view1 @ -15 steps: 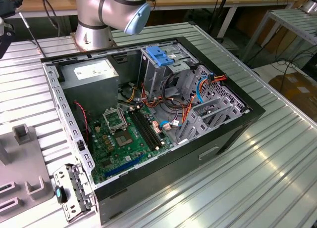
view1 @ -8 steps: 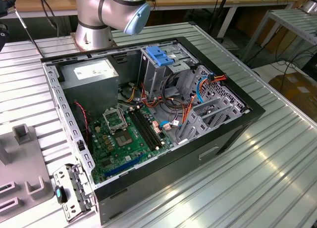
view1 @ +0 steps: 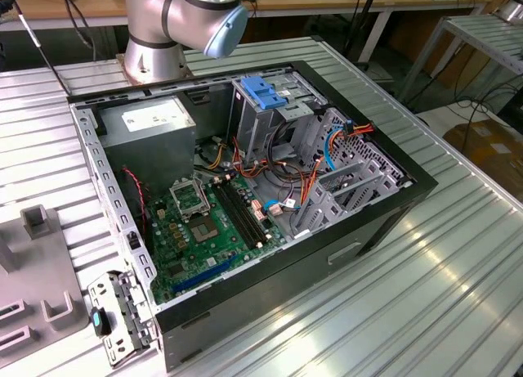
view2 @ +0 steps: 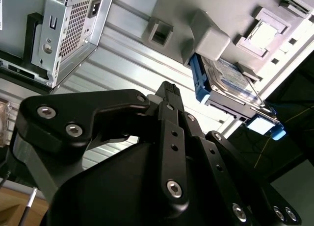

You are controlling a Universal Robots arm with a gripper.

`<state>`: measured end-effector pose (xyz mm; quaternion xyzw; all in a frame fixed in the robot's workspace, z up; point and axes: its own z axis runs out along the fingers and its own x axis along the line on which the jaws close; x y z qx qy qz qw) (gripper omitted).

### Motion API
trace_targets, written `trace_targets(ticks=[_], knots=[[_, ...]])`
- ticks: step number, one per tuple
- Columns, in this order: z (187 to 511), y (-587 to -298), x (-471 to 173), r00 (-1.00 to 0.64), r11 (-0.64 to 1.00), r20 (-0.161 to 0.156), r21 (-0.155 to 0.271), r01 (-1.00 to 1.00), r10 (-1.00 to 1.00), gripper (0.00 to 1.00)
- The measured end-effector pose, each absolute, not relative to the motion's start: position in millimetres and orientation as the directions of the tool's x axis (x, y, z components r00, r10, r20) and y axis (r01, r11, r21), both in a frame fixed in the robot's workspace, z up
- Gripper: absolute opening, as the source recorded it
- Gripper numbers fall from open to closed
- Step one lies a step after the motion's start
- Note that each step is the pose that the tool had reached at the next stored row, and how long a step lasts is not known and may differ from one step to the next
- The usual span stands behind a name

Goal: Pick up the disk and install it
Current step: 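Reach for the disk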

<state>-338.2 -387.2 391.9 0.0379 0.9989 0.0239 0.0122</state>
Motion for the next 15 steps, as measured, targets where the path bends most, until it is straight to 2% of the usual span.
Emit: trace_targets(ticks=[15], knots=[[392,-387,-354,-0.997,0.996,-0.023,0.049,0.075,0.076,0.11]])
